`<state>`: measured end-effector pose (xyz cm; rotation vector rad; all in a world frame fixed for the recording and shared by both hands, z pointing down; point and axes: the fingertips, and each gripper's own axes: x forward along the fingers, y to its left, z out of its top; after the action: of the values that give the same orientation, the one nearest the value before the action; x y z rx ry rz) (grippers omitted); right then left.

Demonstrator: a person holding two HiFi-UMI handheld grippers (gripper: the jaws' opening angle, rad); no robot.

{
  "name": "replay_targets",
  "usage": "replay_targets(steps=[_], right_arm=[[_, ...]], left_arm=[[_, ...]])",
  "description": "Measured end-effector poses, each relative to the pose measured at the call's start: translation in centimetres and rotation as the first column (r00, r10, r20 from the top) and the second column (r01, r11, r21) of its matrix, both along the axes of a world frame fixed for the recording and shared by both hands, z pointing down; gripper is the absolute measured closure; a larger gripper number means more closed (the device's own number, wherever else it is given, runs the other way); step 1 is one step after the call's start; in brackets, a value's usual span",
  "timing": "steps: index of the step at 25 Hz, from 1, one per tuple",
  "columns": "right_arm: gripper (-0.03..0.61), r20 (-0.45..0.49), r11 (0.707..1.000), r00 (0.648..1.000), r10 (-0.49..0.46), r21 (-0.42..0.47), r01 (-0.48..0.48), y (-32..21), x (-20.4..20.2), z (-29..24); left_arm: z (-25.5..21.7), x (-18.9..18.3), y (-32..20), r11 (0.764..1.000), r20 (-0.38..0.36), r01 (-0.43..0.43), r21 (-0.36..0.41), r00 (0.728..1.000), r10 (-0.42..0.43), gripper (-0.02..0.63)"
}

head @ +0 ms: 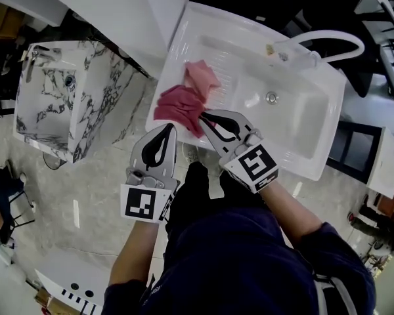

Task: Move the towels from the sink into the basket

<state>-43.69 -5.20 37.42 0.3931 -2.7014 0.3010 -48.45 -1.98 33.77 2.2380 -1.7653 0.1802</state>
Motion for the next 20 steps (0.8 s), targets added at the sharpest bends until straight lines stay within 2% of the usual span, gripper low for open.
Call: replay_targets(steps=[15,16,17,18,20], right_arm=[[0.565,-0.12,0.995,0.992,-0.047,-0.089,0.037,0.7,-3.0,7.1],[0.546,-0.133,0.994,0.99,-0.051,-0.097,0.038,0.8,-3.0,7.7],[0.489,-0.149,0.994,0.987,-0.054,-0.105,0.039,0.9,-3.1,8.3],[0.466,-0.163,0.993,0.985,-0.057,-0.11,0.039,0.9,-3.1,8.8],[0.466,-0.181,0.993,0.982,-0.058,-0.115,0.038,0.9,-3.2,9.6]], left_arm=[[3.5,-2.9,0.4,0.999,-0.044,0.021,-0.045,0.999,-0.023,0.611],[3.7,-3.0,0.5,0.999,-0.047,0.023,-0.046,0.999,-0.025,0.611],[3.9,-3.1,0.6,0.999,-0.05,0.024,-0.048,0.998,-0.027,0.611],[4.0,-3.2,0.6,0.998,-0.053,0.025,-0.05,0.998,-0.028,0.611],[4.3,-3.3,0.8,0.998,-0.057,0.026,-0.055,0.998,-0.029,0.611]])
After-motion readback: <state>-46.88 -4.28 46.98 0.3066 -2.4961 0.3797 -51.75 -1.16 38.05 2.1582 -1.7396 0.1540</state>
